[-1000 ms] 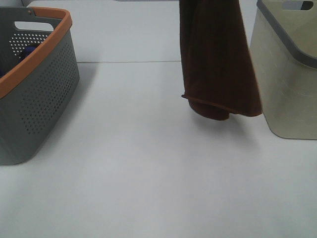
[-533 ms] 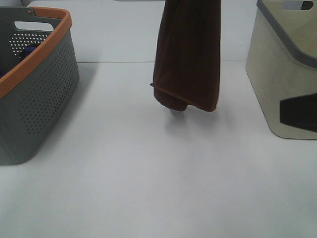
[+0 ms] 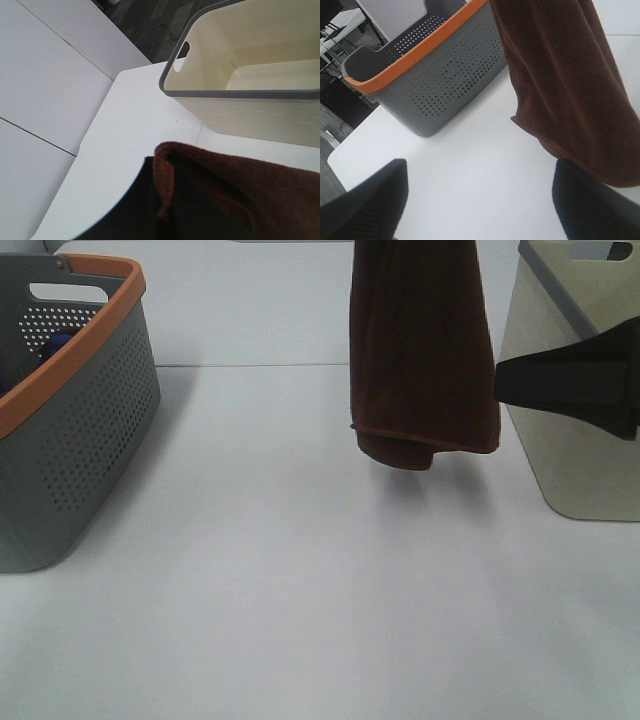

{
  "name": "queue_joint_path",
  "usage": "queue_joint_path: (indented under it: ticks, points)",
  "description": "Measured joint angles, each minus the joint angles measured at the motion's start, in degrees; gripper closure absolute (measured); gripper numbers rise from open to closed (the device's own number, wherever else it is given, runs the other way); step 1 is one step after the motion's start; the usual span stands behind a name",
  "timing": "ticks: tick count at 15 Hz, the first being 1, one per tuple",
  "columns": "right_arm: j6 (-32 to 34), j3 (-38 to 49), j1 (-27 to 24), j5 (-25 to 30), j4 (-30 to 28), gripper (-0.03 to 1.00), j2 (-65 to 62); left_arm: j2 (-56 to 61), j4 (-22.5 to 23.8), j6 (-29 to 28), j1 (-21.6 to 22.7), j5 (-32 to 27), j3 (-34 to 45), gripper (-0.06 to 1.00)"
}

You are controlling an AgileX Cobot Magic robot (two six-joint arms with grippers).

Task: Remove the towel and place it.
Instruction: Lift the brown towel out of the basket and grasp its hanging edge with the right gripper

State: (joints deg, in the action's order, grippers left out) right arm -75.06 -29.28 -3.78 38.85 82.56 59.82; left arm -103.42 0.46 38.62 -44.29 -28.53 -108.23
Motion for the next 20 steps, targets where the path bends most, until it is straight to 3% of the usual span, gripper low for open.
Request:
queue_joint_path:
  ticks: [2,4,5,6,8,9,12,16,20]
  points:
    - [-5.04,0.0,0.52,-1.66,6.3,0.18,6.82,-1.6,1.03,-3.5,0.0,2.29,-0.06,0.94]
    - [-13.18,-2.01,6.93,-9.22,14.21,0.18,14.84,-4.53,4.41,-9.17,0.0,5.96,-0.06,0.94]
    - [-13.18,-2.01,6.93,-9.22,14.21,0.18,14.84,-4.53,4.41,-9.17,0.0,5.96,-0.06,0.94]
    - [-15.93,-4.58,12.61,-15.76,15.58,0.18,19.25,-5.73,6.82,-11.12,0.0,6.07,-0.06,0.94]
    - [-16.96,-8.59,18.16,-23.49,15.99,0.19,24.06,-6.42,9.97,-14.27,0.0,6.13,-0.06,0.94]
    - [-16.96,-13.18,21.43,-25.55,16.39,0.22,27.33,-6.88,11.4,-20.28,0.0,6.93,-0.06,0.94]
    - [-16.96,-17.36,24.92,-25.84,16.56,0.25,30.37,-8.31,13.92,-26.24,0.0,8.65,-0.06,0.94]
    - [-16.67,-19.02,26.47,-32.26,16.56,0.25,33.98,-8.77,14.84,-40.11,1.89,11.52,-0.06,0.94]
    - [-15.13,-20.86,26.47,-33.46,16.56,0.25,34.21,-8.88,14.95,-46.07,2.35,14.9,-0.06,0.94]
